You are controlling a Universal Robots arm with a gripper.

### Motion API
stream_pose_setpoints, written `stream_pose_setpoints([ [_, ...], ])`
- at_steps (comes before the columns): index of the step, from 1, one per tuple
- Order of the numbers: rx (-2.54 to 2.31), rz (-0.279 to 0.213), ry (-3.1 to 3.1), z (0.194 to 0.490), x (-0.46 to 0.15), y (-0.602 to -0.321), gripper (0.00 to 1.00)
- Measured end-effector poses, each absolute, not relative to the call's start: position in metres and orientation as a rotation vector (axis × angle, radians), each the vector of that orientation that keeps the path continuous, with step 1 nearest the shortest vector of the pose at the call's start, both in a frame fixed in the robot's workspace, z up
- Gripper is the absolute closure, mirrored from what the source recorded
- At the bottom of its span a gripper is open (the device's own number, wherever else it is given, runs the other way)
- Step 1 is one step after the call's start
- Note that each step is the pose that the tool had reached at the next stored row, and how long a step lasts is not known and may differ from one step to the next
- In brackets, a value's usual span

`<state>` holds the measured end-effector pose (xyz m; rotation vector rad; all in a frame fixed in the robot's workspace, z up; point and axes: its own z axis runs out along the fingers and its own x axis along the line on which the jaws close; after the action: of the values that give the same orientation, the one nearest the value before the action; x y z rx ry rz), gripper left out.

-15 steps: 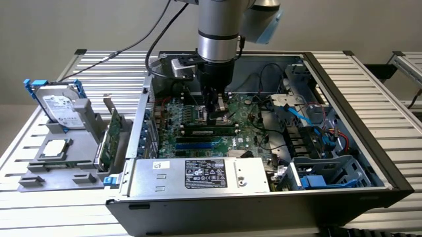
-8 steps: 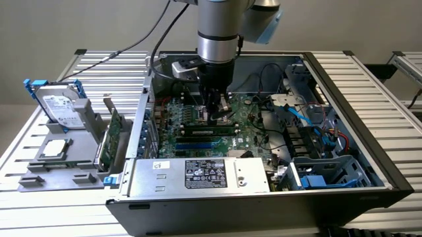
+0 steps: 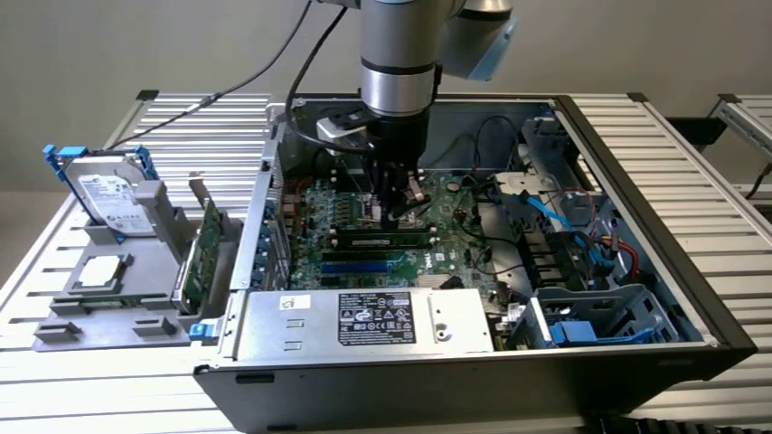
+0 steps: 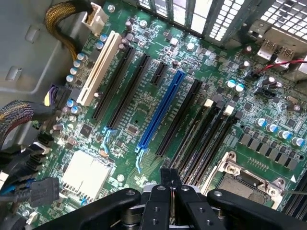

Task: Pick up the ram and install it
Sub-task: 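Press down the ram until it locks into place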

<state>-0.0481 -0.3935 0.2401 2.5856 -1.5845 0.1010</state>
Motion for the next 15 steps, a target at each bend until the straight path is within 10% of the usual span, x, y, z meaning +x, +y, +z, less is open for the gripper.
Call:
stream_pose_setpoints([
  [15,2.348,0.078,-1.907,0.2401,-0.0481,-0.3935,0.89],
])
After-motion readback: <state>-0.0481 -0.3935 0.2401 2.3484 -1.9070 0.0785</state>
